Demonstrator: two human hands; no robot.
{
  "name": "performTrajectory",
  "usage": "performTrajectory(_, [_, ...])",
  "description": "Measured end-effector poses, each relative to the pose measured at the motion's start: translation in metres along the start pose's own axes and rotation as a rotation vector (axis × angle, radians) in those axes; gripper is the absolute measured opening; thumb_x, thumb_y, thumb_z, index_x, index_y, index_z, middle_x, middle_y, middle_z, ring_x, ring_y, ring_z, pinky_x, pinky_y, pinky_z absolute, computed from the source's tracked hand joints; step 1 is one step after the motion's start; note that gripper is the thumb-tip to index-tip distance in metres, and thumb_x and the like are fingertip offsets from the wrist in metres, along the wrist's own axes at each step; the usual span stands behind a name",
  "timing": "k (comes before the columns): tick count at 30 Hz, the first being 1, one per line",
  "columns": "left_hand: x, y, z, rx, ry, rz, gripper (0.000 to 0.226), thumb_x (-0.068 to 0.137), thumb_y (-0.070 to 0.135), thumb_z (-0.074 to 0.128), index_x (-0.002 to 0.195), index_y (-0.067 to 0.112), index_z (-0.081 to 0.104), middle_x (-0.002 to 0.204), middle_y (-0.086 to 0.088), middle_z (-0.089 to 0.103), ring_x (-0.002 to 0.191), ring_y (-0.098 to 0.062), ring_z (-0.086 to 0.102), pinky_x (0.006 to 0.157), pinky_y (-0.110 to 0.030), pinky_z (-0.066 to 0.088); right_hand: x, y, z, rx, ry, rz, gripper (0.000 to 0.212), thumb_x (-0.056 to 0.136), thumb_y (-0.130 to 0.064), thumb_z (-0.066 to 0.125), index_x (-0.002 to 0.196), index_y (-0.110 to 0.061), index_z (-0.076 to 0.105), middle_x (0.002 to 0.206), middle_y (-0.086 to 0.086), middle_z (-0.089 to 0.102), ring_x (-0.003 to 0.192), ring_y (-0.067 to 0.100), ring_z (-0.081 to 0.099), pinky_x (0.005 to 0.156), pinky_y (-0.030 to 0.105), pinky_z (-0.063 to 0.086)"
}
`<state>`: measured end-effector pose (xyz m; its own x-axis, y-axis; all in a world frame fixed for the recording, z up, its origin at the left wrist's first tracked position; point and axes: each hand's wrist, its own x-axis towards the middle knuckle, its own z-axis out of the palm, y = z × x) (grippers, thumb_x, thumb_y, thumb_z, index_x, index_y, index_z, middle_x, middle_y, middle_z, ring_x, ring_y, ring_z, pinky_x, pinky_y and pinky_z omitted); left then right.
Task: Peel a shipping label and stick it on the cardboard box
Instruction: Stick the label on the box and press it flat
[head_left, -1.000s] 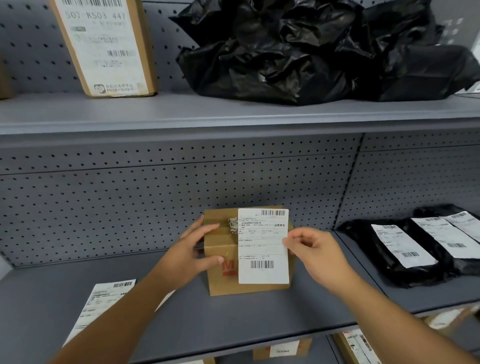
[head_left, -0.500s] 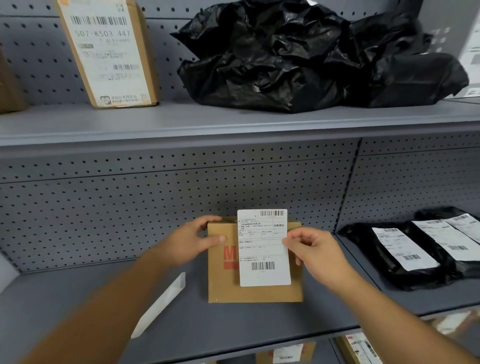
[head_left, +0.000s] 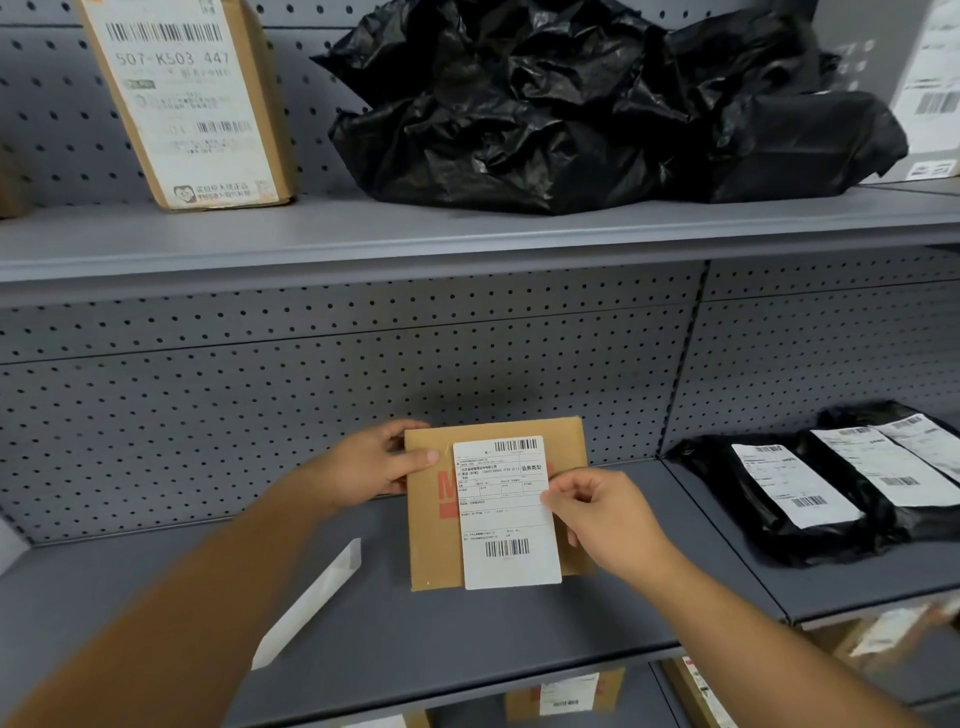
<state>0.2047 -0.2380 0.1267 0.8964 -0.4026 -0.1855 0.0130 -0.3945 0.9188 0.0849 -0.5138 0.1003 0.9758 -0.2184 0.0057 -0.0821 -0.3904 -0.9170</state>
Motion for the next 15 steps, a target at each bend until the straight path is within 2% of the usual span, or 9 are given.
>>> performTrajectory(4, [-0.0001, 0.0002, -0.0004, -0.006, 0.001, -0.006, 0.037, 0.097, 0.026, 0.073, 0.131, 0.033, 0.061, 0.122, 0.006, 0.076, 0.109, -0.008, 0.075, 0.09, -0.026, 0.061, 0.0026, -0.0022, 0.0013, 0.003, -0.002, 0.003, 0.018, 0.098, -0.016, 0.069, 0.082, -0.017, 0.077, 0.056, -0.015, 0.069, 0.042, 0.006, 0.052, 0.05, 0.012, 0.044])
performTrajectory(8, [0.0008, 0.0, -0.0013, 0.002, -0.005, -0.008, 0.035, 0.096, 0.029, 0.074, 0.128, 0.036, 0.062, 0.122, 0.006, 0.076, 0.113, -0.01, 0.074, 0.095, -0.03, 0.06, 0.0045, -0.0021, 0.002, 0.014, 0.006, 0.001, 0.017, 0.098, -0.016, 0.069, 0.083, -0.016, 0.077, 0.068, -0.014, 0.075, 0.044, 0.008, 0.053, 0.052, 0.016, 0.046])
performTrajectory(11, [0.0009, 0.0005, -0.0012, 0.003, -0.01, -0.007, 0.035, 0.097, 0.029, 0.073, 0.129, 0.035, 0.061, 0.122, 0.006, 0.076, 0.112, -0.009, 0.074, 0.091, -0.027, 0.06, 0.0062, -0.0011, 0.0025, 0.004, 0.01, 0.004, 0.017, 0.098, -0.017, 0.069, 0.083, -0.018, 0.077, 0.075, -0.011, 0.078, 0.044, 0.009, 0.054, 0.054, 0.019, 0.047])
performTrajectory(15, [-0.0003, 0.0016, -0.0008, 0.001, -0.015, -0.003, 0.034, 0.097, 0.028, 0.072, 0.129, 0.035, 0.061, 0.122, 0.005, 0.076, 0.111, -0.009, 0.074, 0.092, -0.027, 0.06, 0.0078, -0.0016, 0.0035, -0.002, 0.021, 0.005, 0.018, 0.098, -0.016, 0.069, 0.081, -0.017, 0.077, 0.08, -0.018, 0.079, 0.044, 0.01, 0.054, 0.052, 0.018, 0.047])
